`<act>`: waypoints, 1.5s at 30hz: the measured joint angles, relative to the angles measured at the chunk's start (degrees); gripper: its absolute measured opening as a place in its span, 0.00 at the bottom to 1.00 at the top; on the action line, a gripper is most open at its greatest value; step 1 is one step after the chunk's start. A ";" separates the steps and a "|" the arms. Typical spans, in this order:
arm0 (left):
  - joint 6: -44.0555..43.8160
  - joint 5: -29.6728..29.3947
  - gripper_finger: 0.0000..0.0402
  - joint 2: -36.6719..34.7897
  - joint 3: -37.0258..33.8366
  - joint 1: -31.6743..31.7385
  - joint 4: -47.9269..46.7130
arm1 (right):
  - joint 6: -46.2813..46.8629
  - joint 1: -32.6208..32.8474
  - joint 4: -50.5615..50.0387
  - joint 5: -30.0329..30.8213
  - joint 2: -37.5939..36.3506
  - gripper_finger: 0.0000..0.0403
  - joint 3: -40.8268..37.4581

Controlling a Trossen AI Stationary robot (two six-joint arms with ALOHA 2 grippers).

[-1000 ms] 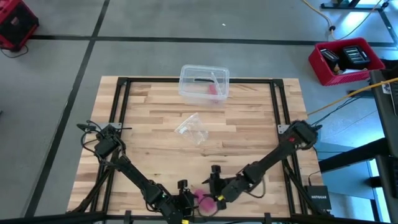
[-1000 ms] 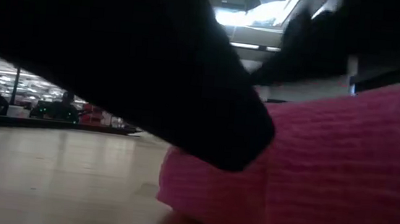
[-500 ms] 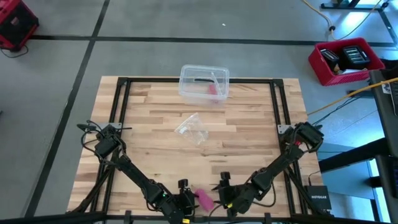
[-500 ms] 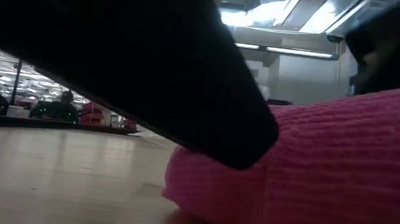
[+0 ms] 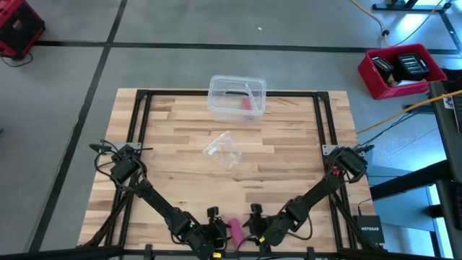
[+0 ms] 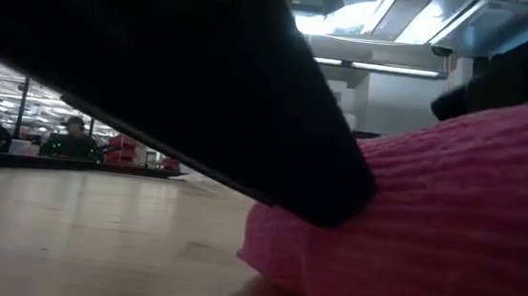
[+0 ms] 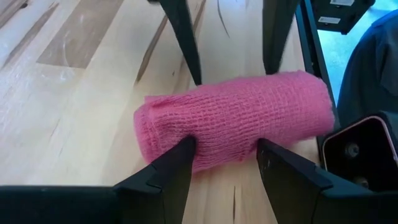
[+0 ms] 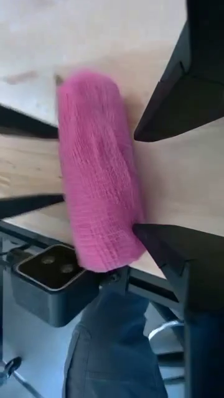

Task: Roll bandage
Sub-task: Roll the pink bandage, then open the transparent zip bag

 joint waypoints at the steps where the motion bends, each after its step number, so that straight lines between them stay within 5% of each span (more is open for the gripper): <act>1: -0.05 0.00 0.43 0.00 0.00 0.02 0.07 | 0.23 -0.01 0.33 -0.82 0.37 0.58 0.00; 13: -0.76 0.11 0.43 -0.25 0.00 -0.02 0.01 | -0.15 -1.14 -3.19 -2.62 -0.67 0.58 -0.02; 28: 0.81 -3.26 0.44 -13.45 0.05 2.97 -13.41 | -1.71 2.18 -41.48 15.98 -20.58 0.58 -0.68; 33: 3.25 -4.28 0.44 -14.14 0.07 10.27 -21.82 | -4.37 0.30 -37.82 17.70 -23.26 0.58 -6.71; 45: 13.89 7.52 0.44 -14.14 0.07 26.71 -31.13 | -9.46 -12.10 -16.26 12.43 -25.18 0.58 -21.14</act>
